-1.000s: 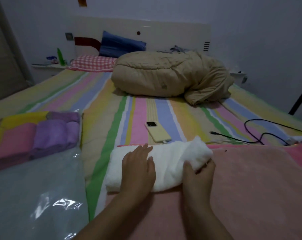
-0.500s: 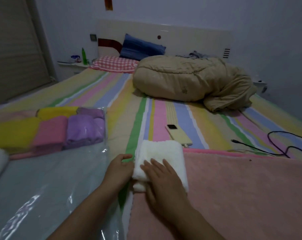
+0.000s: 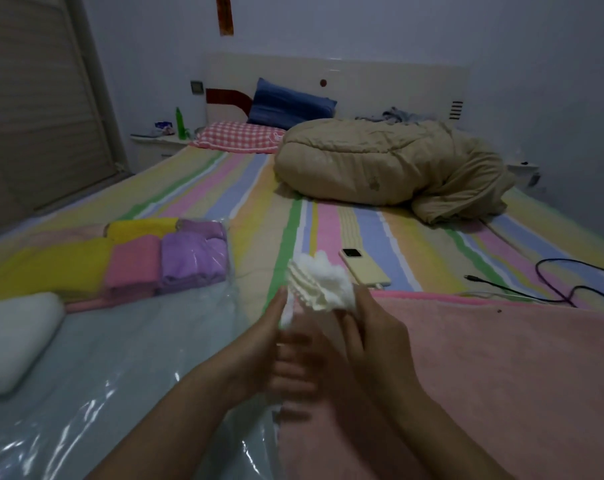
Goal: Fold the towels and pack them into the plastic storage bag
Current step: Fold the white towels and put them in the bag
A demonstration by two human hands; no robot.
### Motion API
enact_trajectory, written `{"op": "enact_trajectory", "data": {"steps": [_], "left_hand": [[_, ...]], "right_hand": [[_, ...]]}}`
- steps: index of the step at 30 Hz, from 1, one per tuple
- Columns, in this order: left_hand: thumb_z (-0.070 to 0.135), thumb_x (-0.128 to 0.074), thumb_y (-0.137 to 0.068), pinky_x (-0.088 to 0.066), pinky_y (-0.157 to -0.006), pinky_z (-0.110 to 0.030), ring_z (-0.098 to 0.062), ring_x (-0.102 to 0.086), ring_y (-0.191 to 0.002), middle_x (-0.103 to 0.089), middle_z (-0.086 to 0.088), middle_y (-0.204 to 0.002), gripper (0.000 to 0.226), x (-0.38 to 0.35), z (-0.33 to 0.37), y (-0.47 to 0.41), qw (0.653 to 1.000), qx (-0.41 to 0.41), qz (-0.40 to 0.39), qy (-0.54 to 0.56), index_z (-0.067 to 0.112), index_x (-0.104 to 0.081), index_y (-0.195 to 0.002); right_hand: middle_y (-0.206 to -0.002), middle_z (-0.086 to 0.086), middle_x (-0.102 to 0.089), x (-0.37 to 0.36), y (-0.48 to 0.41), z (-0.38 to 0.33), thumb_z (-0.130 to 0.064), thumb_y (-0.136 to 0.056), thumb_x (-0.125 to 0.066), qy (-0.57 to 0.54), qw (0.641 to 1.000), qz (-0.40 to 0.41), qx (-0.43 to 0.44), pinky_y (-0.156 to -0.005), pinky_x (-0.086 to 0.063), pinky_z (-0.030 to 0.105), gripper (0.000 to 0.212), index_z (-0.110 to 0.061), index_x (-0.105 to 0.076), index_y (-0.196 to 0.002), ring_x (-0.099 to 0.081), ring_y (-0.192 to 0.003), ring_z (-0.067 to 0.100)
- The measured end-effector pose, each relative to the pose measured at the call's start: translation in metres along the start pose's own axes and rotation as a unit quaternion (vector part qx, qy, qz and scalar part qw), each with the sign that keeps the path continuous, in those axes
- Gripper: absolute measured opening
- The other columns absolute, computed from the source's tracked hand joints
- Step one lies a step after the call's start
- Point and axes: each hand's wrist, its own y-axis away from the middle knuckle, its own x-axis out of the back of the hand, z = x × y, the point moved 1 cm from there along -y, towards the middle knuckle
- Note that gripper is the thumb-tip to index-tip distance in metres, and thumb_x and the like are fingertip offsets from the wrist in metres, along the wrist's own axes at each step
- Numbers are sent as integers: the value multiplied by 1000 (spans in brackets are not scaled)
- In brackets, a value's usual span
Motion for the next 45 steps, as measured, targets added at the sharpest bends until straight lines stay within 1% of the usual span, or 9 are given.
{"op": "enact_trajectory", "data": {"steps": [7, 13, 17, 20, 26, 32, 37, 41, 45], "left_hand": [[45, -82, -66, -55, -55, -26, -18, -68, -62, -70, -10, -81, 73, 11, -13, 57, 986, -70, -15, 151, 4, -61, -124], [20, -53, -87, -56, -55, -29, -25, -70, -64, -73, -13, -82, 29, 67, -52, 134, 977, -104, 109, 148, 8, -65, -111], [20, -49, -86, -56, -50, -29, -27, -69, -57, -72, -15, -74, 25, 93, -74, 181, 966, -128, 115, 194, 6, -70, -87], [22, -49, -86, -54, -52, -27, -26, -67, -54, -71, -14, -71, 34, 105, -91, 199, 969, -116, 131, 175, 8, -76, -70], [9, -54, -91, -56, -68, -34, -28, -65, -81, -69, -17, -95, 25, 126, -116, 204, 952, -132, 181, 208, 5, -61, -114], [9, -50, -97, -54, -73, -30, -18, -64, -82, -65, -4, -95, 18, 116, -120, 211, 939, -233, 243, 76, 17, -54, -113], [58, -34, -94, -52, -92, -31, -19, -65, -103, -66, -10, -122, 61, 107, -118, 221, 960, -207, 83, 169, 15, -61, -127], [69, -25, -88, -43, -92, -36, -25, -53, -100, -59, -12, -131, 79, 129, -107, 232, 979, -158, -41, 124, 11, -60, -129], [39, -56, -90, -50, -96, -44, -18, -67, -104, -72, -4, -111, 37, 148, -116, 219, 934, -261, 136, -204, 16, -66, -117]], "right_hand": [[-136, -6, -56, 3, 62, -53, -28, -88, -55, -6, 965, -165, 202, -108, -37, 37, 40, -19, -61, -126, -47, -131, 12], [-127, -16, -56, -1, 85, -97, -43, -87, -63, -214, 967, -103, -93, -96, -45, 25, 33, -35, -54, -118, -52, -116, 2], [-134, -2, -46, -21, 94, -124, -51, -70, -73, -379, 800, -252, -391, -88, -50, 29, 92, -36, -21, -144, -55, -112, 18], [-128, -7, -50, -33, 106, -149, -44, -71, -77, -417, 711, -354, -442, -86, -52, 36, 92, -45, -21, -144, -59, -104, 20], [-112, -1, -49, -48, 118, -185, -16, -84, -51, -77, 930, -347, -94, -69, -42, 33, 56, -46, -24, -122, -54, -80, 21], [-125, -7, -38, -61, 128, -225, -42, -94, -42, 78, 930, -359, 24, -70, -34, 28, 30, -36, -44, -124, -52, -104, 24], [-129, 3, -42, -65, 136, -228, -87, -68, -38, 63, 918, -382, -86, -90, -42, 36, 90, -24, -37, -133, -48, -119, 24], [-118, 2, -45, -62, 132, -212, -73, -65, -62, 56, 935, -328, -119, -82, -46, 34, 86, -24, -36, -129, -55, -109, 24], [-114, 2, -47, -61, 128, -193, -44, -75, -64, 93, 945, -295, -105, -78, -45, 33, 58, -23, -41, -125, -57, -101, 26]]}}
